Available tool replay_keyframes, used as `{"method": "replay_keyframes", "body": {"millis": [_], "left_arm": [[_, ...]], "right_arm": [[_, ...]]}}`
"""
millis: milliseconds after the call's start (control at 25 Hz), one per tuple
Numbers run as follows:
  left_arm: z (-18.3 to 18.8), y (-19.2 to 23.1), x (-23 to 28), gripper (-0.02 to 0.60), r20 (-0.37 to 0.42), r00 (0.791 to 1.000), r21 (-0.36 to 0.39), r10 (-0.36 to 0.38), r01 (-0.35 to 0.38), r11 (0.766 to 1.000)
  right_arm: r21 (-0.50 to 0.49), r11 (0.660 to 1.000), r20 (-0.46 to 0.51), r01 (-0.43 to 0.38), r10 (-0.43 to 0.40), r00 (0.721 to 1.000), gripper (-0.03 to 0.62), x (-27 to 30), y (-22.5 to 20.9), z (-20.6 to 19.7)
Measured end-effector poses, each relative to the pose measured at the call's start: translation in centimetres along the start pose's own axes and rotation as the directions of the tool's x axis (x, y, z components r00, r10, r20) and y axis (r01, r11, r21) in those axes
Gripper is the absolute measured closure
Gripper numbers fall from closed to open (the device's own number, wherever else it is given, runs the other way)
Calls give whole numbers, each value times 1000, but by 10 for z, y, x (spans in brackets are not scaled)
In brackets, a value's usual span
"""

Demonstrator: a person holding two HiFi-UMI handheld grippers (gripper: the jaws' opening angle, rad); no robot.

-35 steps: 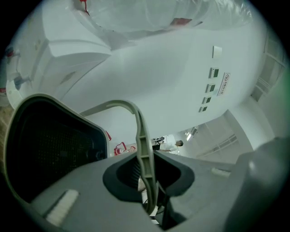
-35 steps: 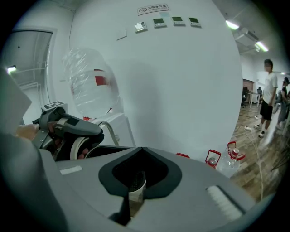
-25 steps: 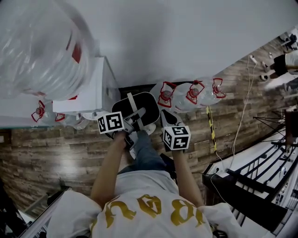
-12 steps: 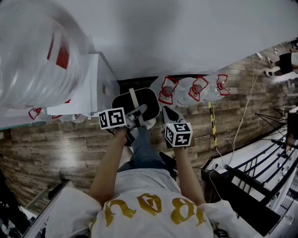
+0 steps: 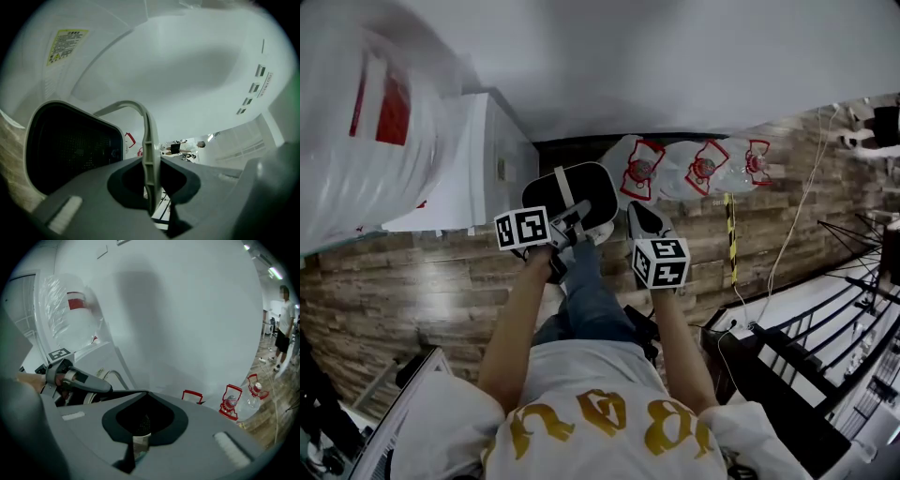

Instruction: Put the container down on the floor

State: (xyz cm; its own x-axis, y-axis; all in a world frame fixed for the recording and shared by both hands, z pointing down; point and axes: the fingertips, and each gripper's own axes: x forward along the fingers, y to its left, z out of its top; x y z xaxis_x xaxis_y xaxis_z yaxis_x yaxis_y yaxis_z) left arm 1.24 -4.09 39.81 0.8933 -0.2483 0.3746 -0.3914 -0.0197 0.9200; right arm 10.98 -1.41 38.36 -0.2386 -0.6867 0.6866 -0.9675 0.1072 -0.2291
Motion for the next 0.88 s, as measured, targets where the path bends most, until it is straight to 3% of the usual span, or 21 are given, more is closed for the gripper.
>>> {"method": "replay_keyframes", "body": {"millis": [600,880], "left_arm": [[-6,62,28,534,-35,997,-32,62,-63,997],[-3,97,38,534,-32,994,-49,106,-107,993]], "right_arm": [[-40,995,-102,-90,85,991,566,51,-1,-33],[-155,979,-117,-132,115,986,566,80,7,-35]]}}
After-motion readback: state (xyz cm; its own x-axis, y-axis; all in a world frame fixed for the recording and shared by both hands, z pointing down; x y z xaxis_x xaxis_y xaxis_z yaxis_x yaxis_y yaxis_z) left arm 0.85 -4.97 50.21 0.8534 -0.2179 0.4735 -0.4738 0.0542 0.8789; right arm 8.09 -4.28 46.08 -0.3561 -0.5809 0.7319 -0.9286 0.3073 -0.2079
